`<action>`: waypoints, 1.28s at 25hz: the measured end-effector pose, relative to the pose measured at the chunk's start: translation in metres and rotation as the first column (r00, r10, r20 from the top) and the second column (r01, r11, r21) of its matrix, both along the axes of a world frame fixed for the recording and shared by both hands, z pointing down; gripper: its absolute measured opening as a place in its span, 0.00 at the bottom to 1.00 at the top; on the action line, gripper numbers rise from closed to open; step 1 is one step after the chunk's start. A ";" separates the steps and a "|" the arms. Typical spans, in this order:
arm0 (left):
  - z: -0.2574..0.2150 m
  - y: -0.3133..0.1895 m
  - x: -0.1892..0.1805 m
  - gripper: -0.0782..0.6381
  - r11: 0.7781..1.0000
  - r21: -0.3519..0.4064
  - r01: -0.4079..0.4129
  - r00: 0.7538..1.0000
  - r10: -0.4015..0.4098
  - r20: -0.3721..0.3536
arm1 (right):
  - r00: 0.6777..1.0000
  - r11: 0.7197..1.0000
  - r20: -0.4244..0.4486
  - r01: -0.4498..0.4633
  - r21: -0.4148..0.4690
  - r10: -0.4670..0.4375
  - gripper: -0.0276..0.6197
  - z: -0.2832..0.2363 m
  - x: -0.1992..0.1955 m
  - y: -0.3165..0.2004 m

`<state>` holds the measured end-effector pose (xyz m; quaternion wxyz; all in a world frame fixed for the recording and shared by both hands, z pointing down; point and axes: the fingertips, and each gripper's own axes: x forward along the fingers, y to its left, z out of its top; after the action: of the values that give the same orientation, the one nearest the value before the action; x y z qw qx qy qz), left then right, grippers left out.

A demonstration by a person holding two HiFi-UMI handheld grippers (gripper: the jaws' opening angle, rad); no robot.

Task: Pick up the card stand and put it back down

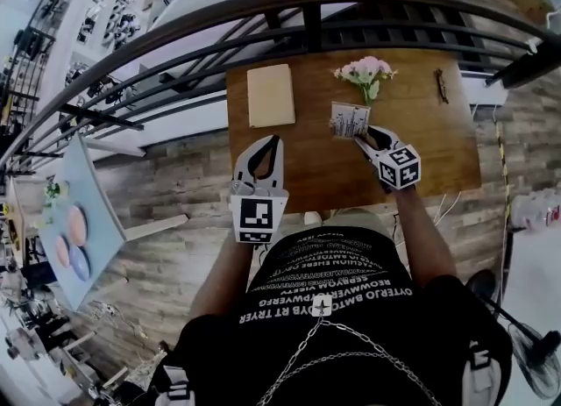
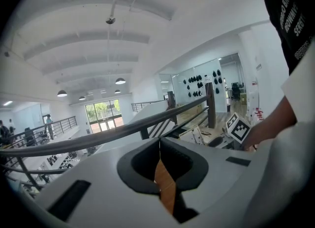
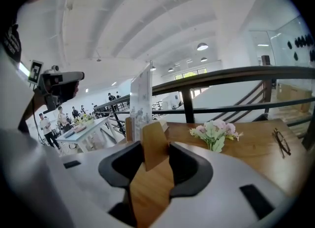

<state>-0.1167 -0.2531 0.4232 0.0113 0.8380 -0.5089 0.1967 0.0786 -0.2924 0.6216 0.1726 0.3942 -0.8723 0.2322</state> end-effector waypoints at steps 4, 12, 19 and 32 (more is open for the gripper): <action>-0.006 0.002 0.002 0.15 1.000 0.020 -0.010 1.000 0.010 -0.012 | 1.000 1.000 -0.003 0.001 0.030 -0.001 0.32 -0.028 -0.005 0.007; -0.016 0.015 0.016 0.15 0.998 0.043 -0.055 0.998 0.056 -0.042 | 1.000 0.995 0.000 -0.005 0.101 0.005 0.32 -0.094 -0.008 0.022; -0.025 0.029 0.023 0.15 0.994 0.050 -0.100 0.994 0.103 -0.046 | 1.000 0.990 -0.002 -0.011 0.141 0.012 0.32 -0.135 -0.013 0.034; -0.025 0.043 0.023 0.15 0.991 0.052 -0.125 0.991 0.127 -0.039 | 0.999 0.972 0.028 -0.023 0.232 0.017 0.32 -0.189 -0.012 0.046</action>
<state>-0.0940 -0.2101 0.3981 -0.0111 0.8724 -0.4594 0.1665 0.0663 -0.2459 0.4322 0.1118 0.4173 -0.8917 0.1352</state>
